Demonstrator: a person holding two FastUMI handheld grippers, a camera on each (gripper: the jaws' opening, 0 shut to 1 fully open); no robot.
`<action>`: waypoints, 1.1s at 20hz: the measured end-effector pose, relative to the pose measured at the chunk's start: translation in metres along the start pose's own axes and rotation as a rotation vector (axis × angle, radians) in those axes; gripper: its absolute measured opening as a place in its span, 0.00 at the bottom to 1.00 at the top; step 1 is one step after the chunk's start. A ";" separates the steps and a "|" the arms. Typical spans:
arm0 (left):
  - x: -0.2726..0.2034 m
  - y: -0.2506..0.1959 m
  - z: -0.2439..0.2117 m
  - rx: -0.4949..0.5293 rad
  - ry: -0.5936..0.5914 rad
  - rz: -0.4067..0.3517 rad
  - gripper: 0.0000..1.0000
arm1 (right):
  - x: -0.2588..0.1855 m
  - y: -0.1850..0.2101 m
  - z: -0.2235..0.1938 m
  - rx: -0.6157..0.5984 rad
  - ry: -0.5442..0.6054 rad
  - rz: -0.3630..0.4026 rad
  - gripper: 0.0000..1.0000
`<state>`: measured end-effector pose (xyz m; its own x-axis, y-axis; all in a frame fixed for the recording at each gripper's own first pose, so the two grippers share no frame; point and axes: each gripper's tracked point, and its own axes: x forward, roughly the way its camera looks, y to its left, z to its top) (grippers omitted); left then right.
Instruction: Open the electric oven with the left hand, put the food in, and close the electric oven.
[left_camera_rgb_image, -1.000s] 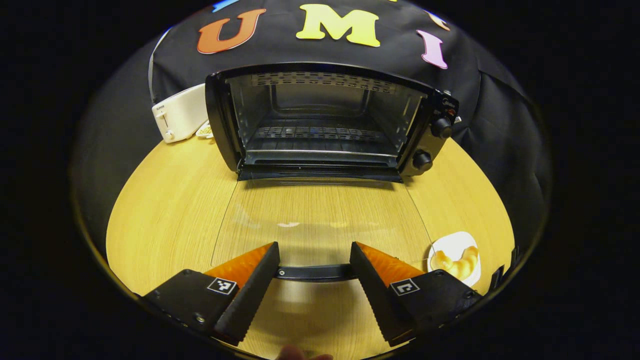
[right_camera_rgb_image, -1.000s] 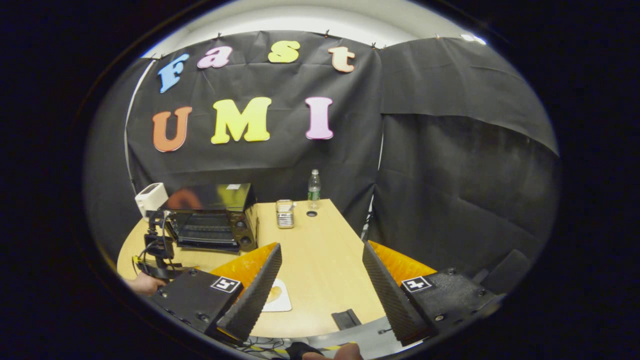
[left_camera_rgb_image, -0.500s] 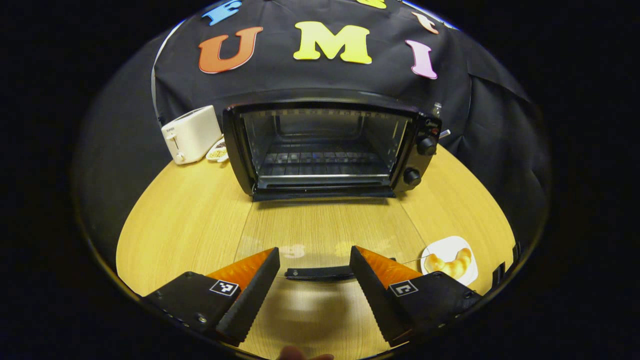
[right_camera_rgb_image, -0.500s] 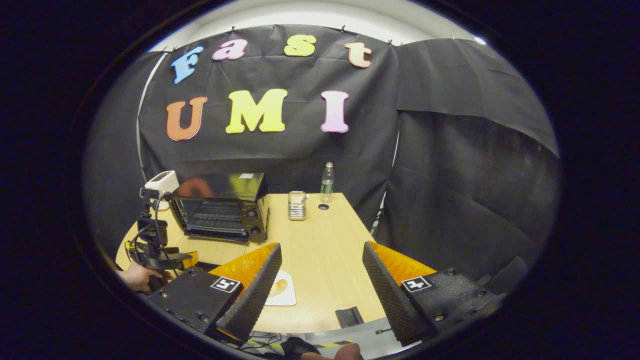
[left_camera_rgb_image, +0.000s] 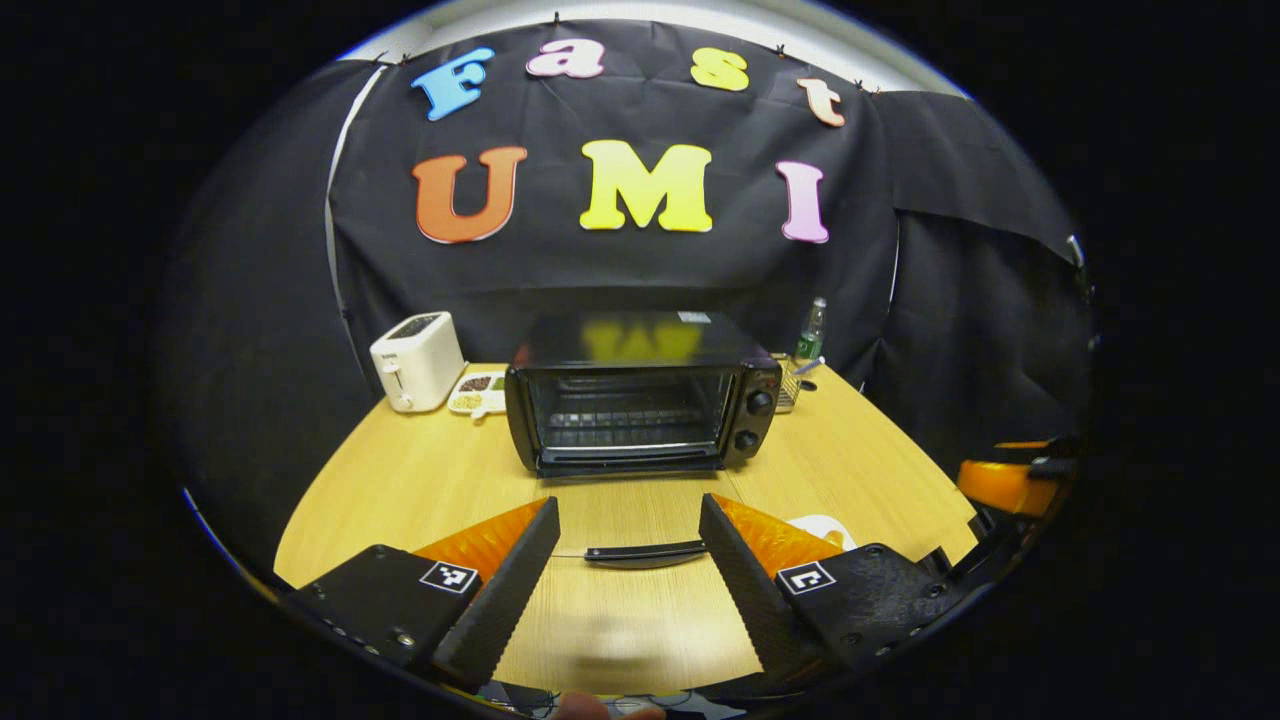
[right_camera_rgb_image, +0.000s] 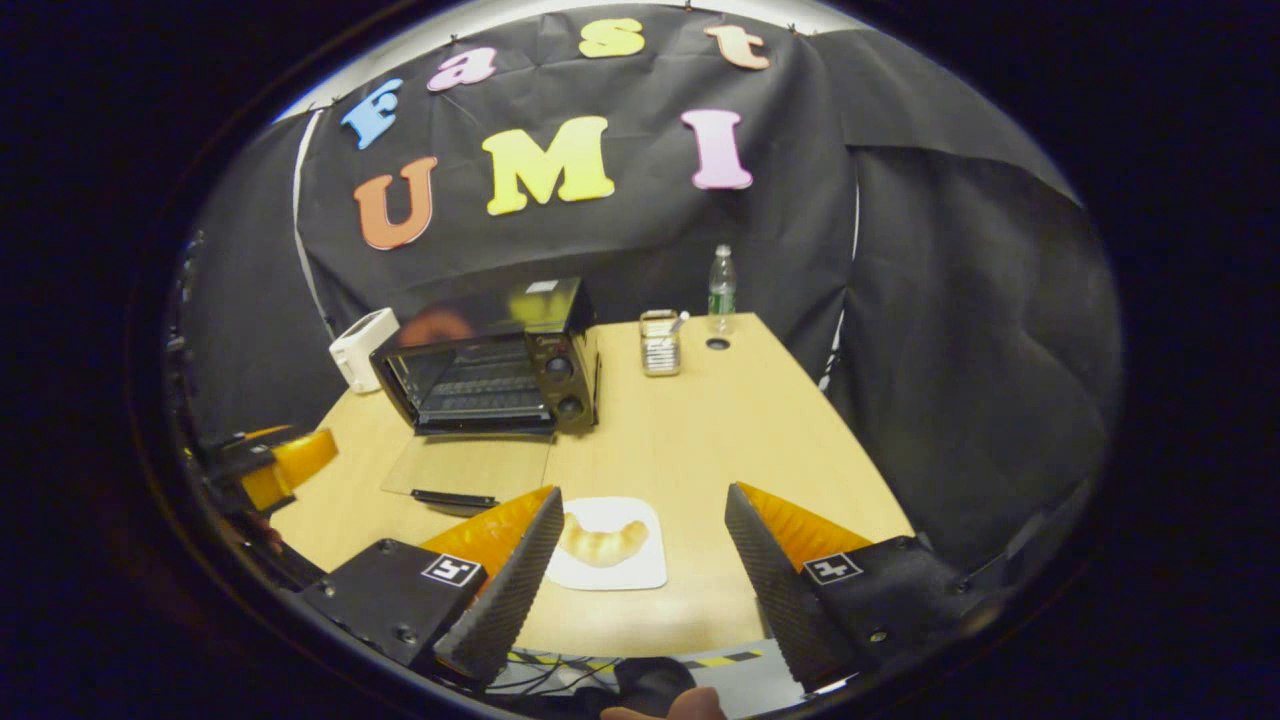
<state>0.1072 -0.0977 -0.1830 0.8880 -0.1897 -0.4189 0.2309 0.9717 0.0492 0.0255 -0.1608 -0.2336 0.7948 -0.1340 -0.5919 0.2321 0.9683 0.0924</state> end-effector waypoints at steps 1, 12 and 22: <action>-0.013 0.002 0.007 0.001 -0.015 0.017 0.93 | 0.014 0.005 -0.008 -0.013 0.026 0.009 1.00; -0.071 0.021 0.010 -0.031 0.001 0.142 0.93 | 0.125 0.022 -0.095 0.189 0.296 0.094 0.92; -0.085 0.018 0.010 0.020 0.012 0.160 0.95 | 0.152 0.030 -0.128 0.393 0.392 0.130 0.79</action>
<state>0.0402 -0.0655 -0.1373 0.9092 -0.0305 -0.4153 0.0946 0.9863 0.1348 0.0817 -0.1247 -0.4236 0.5807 0.1419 -0.8016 0.3970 0.8103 0.4310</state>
